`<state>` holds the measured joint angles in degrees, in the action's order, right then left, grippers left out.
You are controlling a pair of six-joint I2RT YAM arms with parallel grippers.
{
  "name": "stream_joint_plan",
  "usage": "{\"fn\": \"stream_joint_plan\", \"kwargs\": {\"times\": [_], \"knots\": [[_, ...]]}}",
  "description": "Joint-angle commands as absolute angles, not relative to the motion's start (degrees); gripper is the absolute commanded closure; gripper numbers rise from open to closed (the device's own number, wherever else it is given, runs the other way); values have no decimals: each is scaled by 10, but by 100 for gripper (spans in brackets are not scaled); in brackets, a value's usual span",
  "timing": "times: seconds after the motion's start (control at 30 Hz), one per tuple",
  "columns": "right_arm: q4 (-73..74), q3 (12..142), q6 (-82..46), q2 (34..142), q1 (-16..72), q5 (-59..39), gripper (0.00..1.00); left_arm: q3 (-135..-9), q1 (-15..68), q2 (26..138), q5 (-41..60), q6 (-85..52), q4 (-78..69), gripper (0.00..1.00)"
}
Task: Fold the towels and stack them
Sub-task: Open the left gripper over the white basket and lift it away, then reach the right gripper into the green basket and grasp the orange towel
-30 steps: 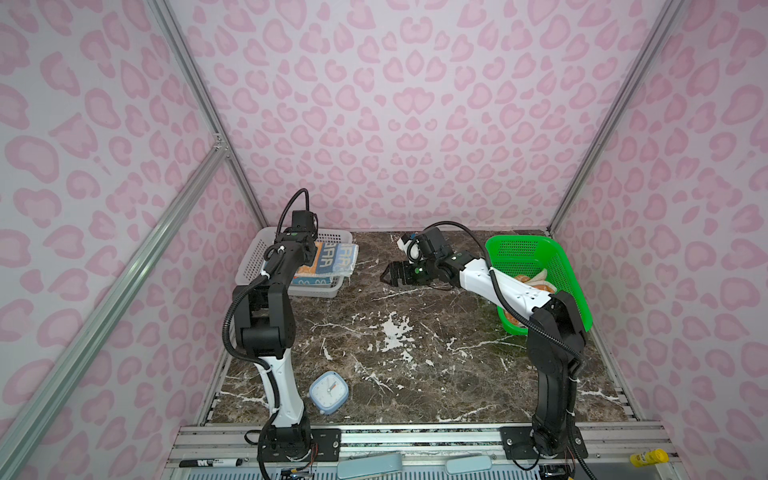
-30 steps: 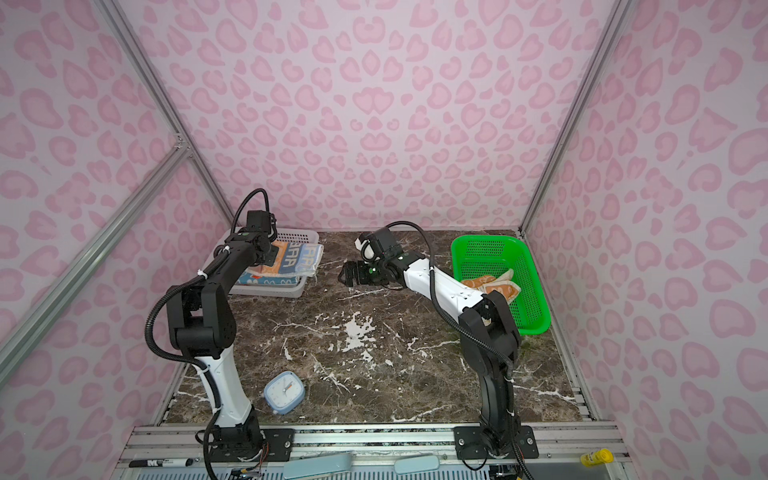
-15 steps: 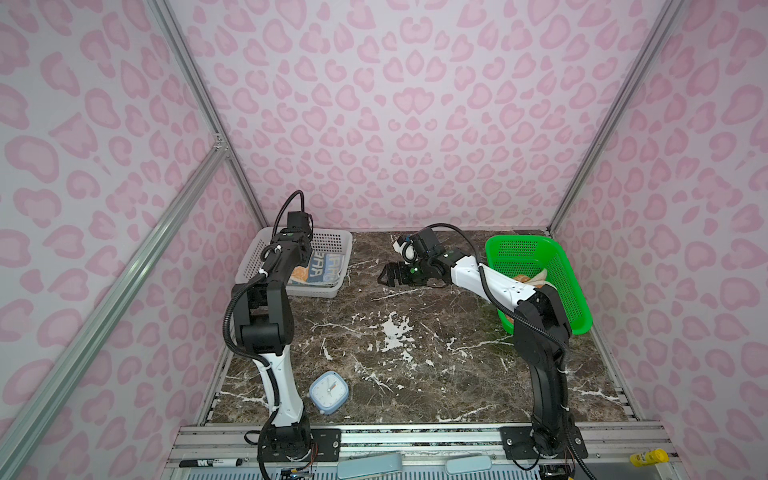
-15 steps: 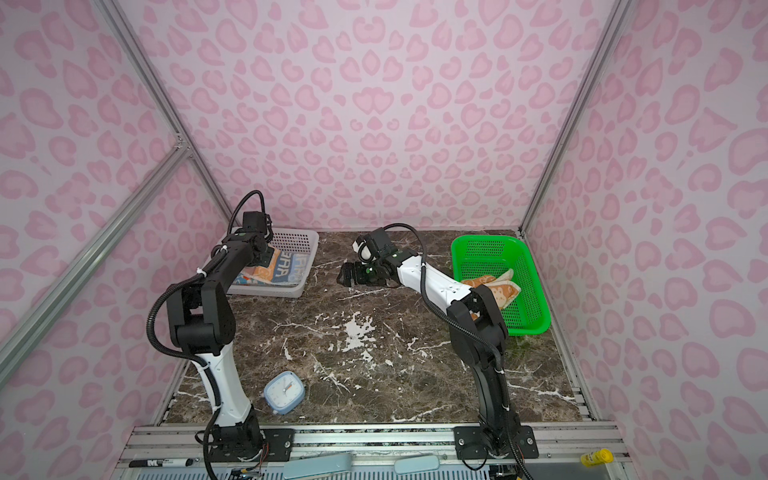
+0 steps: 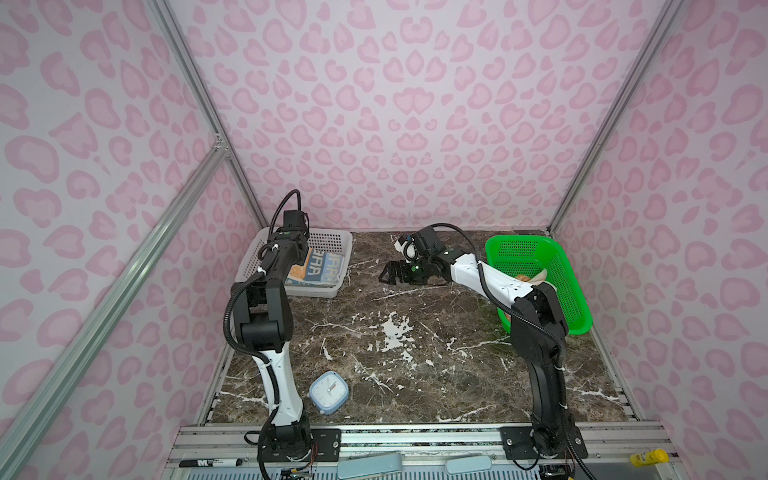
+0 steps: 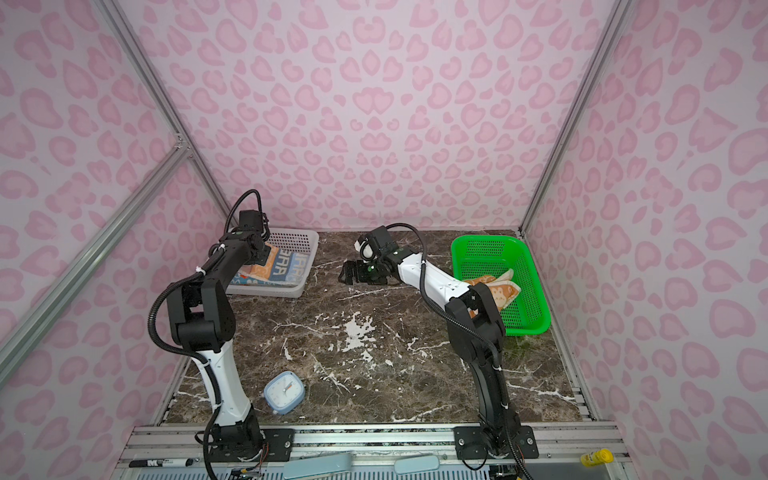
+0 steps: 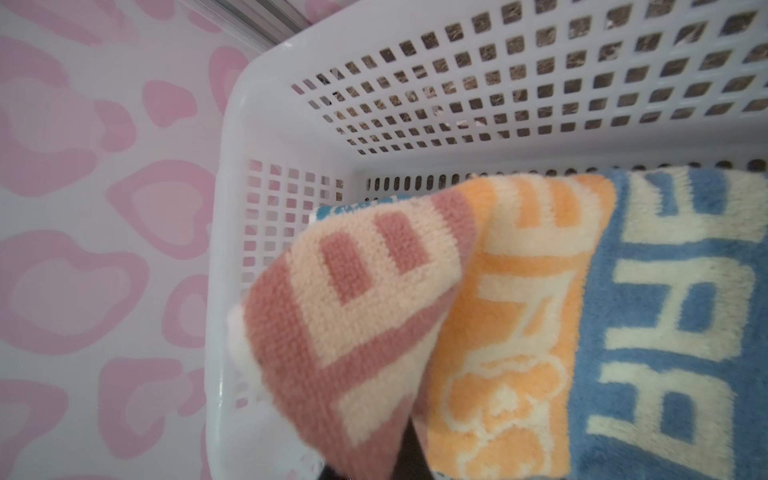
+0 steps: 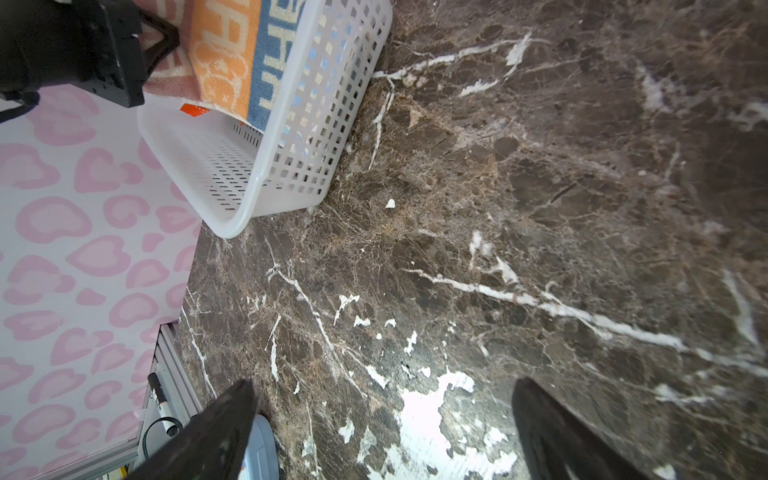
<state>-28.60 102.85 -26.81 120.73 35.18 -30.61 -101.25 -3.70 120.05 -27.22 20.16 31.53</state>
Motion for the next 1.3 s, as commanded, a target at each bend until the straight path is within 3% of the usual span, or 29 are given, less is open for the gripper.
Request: {"fn": "stream_joint_plan", "kwargs": {"times": [0.0,0.27,0.3,0.37,0.4,0.47,0.67,0.83,1.0,1.27], "knots": [[-283,1026,-268,1208,350,-318,2,-1024,-39,1210,-287,205,308,96],[-284,1032,-268,1215,347,-324,2,-1036,-46,1230,-324,193,300,97],[-284,1033,-269,1217,347,-326,2,-1036,-47,1232,-324,191,298,91],[-284,1036,-266,1218,345,-330,2,-1037,-48,1231,-336,182,295,74],[-285,1038,-265,1217,345,-331,2,-1037,-47,1230,-343,178,292,42],[-287,1037,-262,1214,343,-330,2,-1039,-47,1228,-351,175,290,1],[-307,1027,-249,1180,332,-305,2,-1042,-43,1192,-355,145,297,2],[-338,988,-226,1103,300,-205,2,-1013,5,1106,-337,139,272,2],[-345,901,-217,989,225,-83,2,-950,135,1020,-363,181,185,2],[-285,716,-272,870,38,-53,2,-964,350,1032,-414,213,117,2]]}}
